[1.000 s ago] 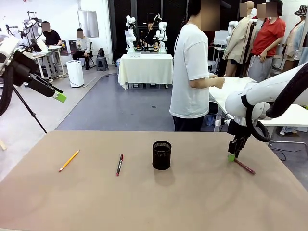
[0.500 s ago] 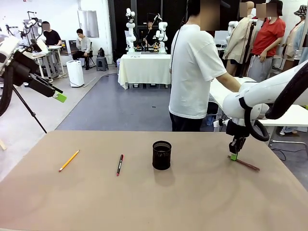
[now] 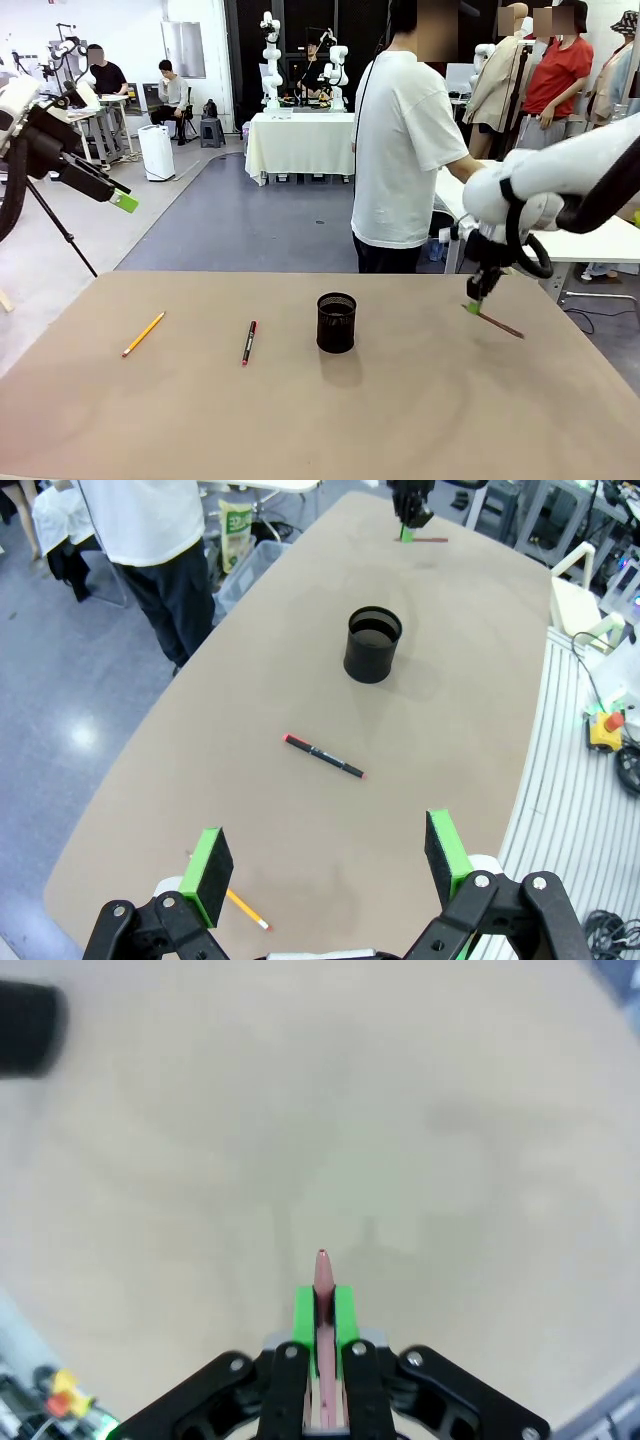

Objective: Place the pens into the pen holder.
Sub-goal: Pick up a writing instrument from the table and place it into the Pen holder.

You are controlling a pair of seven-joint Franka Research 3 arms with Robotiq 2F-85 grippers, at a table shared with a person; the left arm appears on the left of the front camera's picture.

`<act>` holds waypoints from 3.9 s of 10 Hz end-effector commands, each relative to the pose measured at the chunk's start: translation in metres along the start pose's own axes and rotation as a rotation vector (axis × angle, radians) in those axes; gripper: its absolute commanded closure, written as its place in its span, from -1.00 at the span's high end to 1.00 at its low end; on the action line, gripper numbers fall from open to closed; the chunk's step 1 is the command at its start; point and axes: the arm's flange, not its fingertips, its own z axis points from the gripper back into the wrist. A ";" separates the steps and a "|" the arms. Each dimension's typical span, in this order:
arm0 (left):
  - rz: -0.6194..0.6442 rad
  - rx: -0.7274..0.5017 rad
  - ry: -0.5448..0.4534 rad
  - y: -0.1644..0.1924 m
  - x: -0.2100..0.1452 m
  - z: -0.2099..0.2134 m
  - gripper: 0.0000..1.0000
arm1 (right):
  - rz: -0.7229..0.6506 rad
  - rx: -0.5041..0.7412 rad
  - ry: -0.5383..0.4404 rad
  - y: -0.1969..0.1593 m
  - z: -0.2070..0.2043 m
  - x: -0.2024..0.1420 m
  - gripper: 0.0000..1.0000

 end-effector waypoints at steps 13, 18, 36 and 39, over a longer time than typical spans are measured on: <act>-0.002 0.003 -0.002 0.000 0.000 0.002 1.00 | 0.680 0.464 -1.152 0.078 0.071 0.056 -1.00; -0.002 0.003 -0.002 0.000 0.000 0.002 1.00 | 0.650 0.505 -1.115 0.090 0.049 0.064 -1.00; -0.002 0.003 -0.002 0.000 0.000 0.002 1.00 | 0.732 0.758 -1.042 0.117 -0.026 0.116 1.00; -0.002 0.003 -0.002 0.000 0.000 0.002 1.00 | 0.744 0.628 -0.927 0.119 0.029 0.092 1.00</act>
